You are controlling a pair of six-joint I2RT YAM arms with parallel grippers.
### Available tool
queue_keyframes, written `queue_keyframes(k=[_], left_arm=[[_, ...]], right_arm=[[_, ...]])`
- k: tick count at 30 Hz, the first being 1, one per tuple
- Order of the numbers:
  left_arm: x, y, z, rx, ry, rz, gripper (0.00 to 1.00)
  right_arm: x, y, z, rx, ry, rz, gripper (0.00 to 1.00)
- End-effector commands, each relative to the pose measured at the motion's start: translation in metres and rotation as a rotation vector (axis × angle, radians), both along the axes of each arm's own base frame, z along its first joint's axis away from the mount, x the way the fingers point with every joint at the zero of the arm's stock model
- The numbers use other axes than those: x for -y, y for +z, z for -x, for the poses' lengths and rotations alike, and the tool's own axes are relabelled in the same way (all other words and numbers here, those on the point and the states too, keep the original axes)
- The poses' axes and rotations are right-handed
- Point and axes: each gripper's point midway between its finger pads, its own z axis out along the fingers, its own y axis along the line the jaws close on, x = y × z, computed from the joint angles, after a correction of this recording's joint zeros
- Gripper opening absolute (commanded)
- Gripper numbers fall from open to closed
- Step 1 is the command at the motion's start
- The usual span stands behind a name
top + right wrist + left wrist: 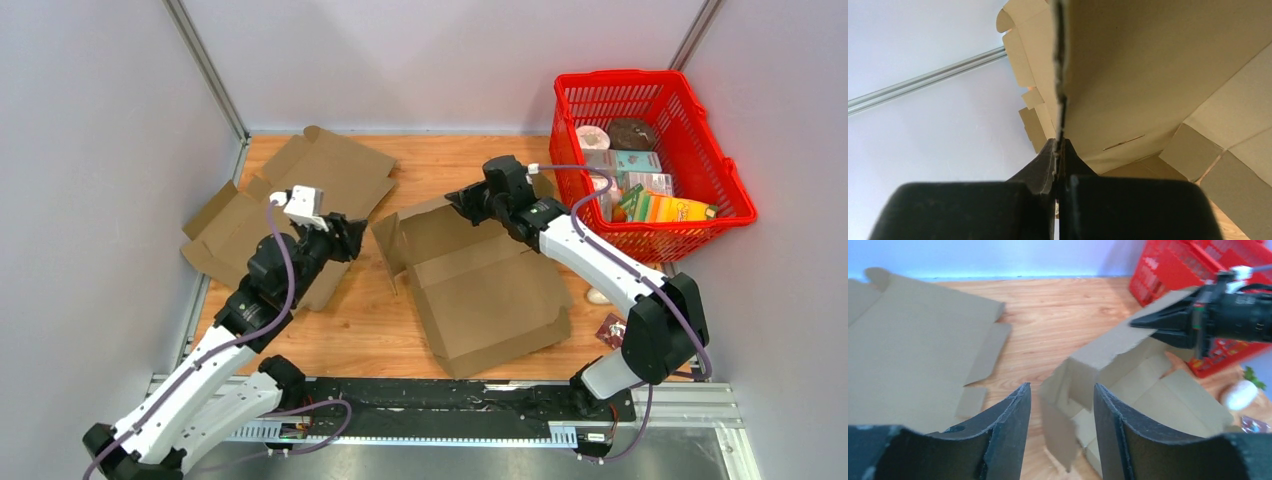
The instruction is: Fold the paper box
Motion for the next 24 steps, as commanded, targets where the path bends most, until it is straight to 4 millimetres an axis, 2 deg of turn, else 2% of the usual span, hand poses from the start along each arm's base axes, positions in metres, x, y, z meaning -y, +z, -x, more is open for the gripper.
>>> queue_keyframes(k=[1, 3, 10, 12, 14, 19, 24], left_arm=[[-0.028, -0.054, -0.003, -0.141, 0.046, -0.067, 0.60], [-0.026, -0.068, -0.007, -0.182, 0.008, -0.095, 0.61], [0.002, -0.087, -0.014, -0.201, -0.164, -0.161, 0.60], [0.009, -0.082, -0.019, -0.159, -0.188, -0.133, 0.60], [0.021, -0.084, -0.017, -0.154, -0.251, -0.114, 0.61], [0.040, -0.089, -0.032, -0.167, -0.300, -0.090, 0.61], [0.051, -0.095, -0.042, -0.168, -0.326, -0.060, 0.50]], right_arm=[[-0.002, 0.036, -0.010, 0.125, 0.032, -0.080, 0.00], [-0.008, 0.037, -0.009, 0.113, 0.066, -0.112, 0.00], [-0.007, 0.044, -0.020, 0.123, 0.073, -0.182, 0.00], [-0.009, 0.045, -0.021, 0.118, 0.081, -0.198, 0.00], [-0.012, 0.042, -0.022, 0.107, 0.085, -0.210, 0.00], [-0.022, 0.035, -0.024, 0.087, 0.113, -0.264, 0.00], [-0.014, 0.022, -0.024, 0.096, 0.100, -0.176, 0.00]])
